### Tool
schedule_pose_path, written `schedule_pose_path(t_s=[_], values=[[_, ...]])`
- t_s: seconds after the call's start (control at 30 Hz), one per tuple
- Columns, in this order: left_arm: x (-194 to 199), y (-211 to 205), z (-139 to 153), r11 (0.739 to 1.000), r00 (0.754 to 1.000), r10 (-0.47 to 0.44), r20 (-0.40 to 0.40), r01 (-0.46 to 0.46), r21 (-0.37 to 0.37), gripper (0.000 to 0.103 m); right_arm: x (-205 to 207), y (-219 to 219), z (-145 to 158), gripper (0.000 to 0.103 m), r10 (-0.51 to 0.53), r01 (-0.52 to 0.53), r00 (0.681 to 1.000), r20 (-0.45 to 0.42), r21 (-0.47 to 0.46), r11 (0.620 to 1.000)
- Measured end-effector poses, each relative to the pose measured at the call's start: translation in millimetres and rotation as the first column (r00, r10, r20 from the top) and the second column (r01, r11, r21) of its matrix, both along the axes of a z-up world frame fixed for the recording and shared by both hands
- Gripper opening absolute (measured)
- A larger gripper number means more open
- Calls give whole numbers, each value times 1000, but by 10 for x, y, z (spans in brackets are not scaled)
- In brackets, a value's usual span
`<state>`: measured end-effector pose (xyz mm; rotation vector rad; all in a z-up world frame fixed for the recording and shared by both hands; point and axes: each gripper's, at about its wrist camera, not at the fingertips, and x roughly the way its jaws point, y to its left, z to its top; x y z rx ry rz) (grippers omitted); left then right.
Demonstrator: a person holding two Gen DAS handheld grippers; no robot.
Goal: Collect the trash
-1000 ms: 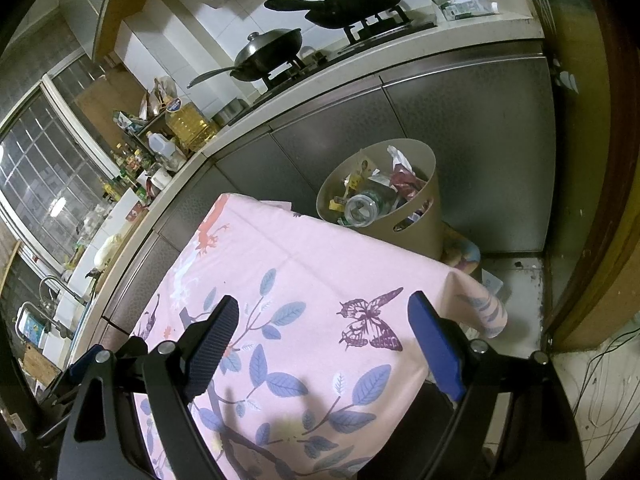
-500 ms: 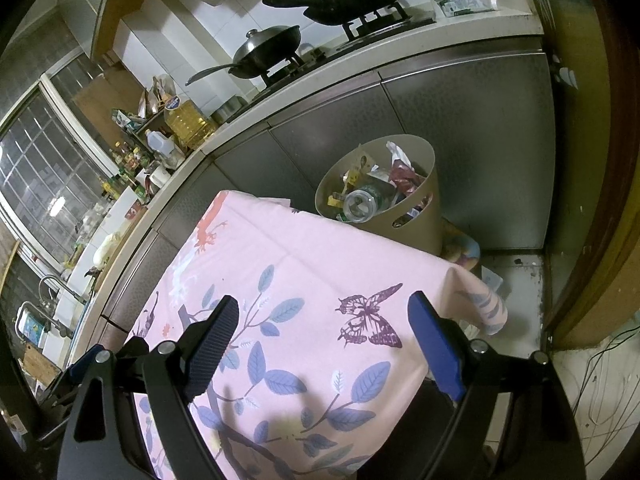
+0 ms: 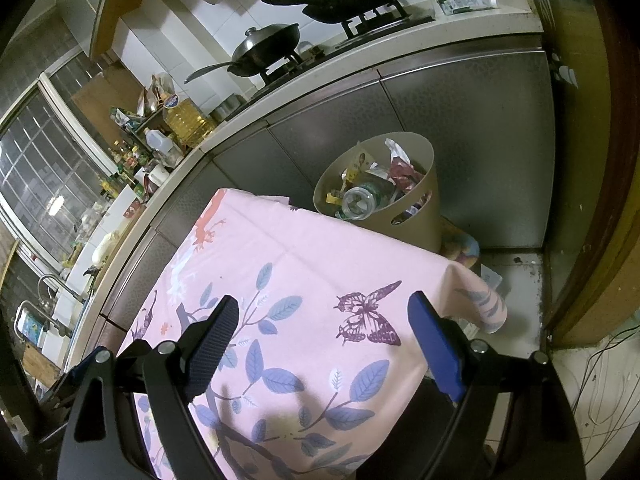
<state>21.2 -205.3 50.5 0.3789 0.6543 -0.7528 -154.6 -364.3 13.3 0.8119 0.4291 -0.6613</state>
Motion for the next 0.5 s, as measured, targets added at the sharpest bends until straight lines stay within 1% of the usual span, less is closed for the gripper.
schedule_pose_path(t_s=[0.13, 0.2, 0.3, 0.5], values=[[12, 65, 1, 1000, 1000, -4, -2, 4, 7, 97, 0, 15, -8, 83, -1, 1, 1000, -1, 0, 1000], [19, 1, 12, 1000, 1000, -3, -3, 3, 6, 97, -1, 22, -10, 83, 0, 0, 1000, -1, 0, 1000], [14, 50, -1, 1000, 1000, -4, -6, 4, 9, 97, 4, 18, -7, 83, -1, 1, 1000, -2, 1, 1000], [35, 16, 8, 1000, 1000, -7, -8, 7, 14, 97, 9, 18, -5, 83, 0, 0, 1000, -3, 2, 1000]])
